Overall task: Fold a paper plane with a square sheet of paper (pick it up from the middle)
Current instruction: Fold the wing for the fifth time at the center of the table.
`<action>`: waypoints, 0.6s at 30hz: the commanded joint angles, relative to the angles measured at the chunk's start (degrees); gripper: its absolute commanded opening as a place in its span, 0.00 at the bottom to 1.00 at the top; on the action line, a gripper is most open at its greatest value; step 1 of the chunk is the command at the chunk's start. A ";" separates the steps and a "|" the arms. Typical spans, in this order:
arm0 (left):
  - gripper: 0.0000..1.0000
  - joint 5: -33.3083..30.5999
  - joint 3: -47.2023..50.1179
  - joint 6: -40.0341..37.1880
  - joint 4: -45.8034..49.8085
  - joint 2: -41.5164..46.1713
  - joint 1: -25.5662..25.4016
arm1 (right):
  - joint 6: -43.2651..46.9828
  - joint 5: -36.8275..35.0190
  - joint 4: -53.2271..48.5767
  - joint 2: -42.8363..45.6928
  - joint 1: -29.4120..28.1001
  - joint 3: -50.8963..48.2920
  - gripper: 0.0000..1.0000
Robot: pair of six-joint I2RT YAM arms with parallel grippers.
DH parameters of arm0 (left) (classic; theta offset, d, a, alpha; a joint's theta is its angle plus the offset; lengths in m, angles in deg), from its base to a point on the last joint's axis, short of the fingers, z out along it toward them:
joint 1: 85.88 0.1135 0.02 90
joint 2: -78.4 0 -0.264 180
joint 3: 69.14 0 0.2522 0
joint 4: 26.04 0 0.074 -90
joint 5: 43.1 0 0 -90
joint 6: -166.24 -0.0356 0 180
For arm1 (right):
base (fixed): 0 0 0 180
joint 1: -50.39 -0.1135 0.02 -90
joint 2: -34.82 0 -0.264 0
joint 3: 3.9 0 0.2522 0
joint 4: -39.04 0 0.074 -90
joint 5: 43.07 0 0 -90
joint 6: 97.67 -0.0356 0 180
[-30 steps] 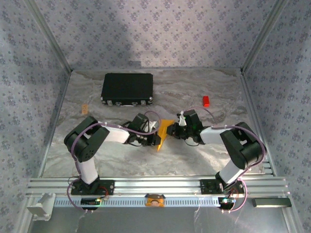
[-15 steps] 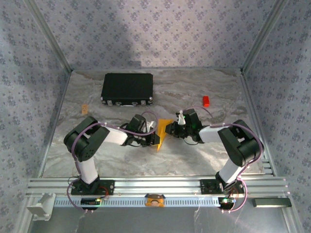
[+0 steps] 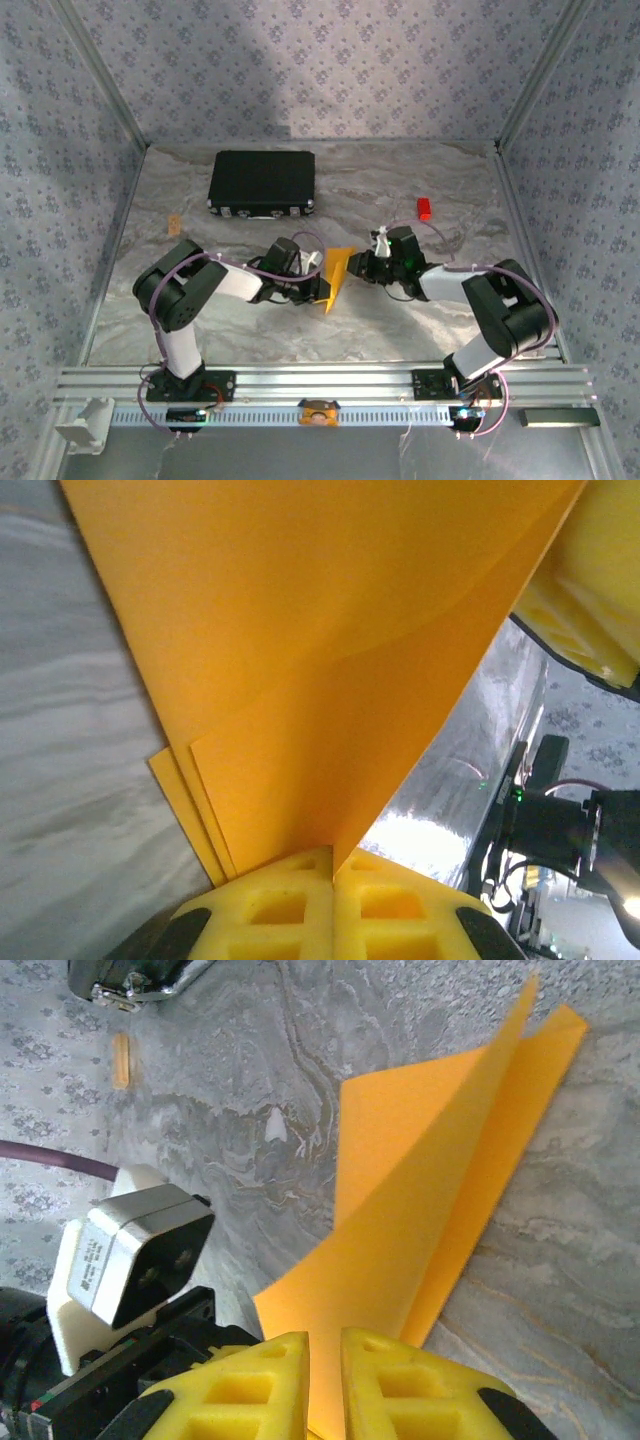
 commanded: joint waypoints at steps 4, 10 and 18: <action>0.00 3.25 -4.60 -4.20 2.50 -1.19 -2.84 | -1.10 -2.28 -1.62 6.32 0.04 -5.04 0.18; 0.00 -0.54 -3.49 -2.95 5.05 -1.18 -2.15 | -0.37 -3.02 -3.22 10.05 -0.83 -7.18 0.18; 0.00 -1.20 -1.99 -1.02 3.56 -1.81 -1.74 | 0.19 -2.03 -3.22 9.09 -1.05 -5.61 0.18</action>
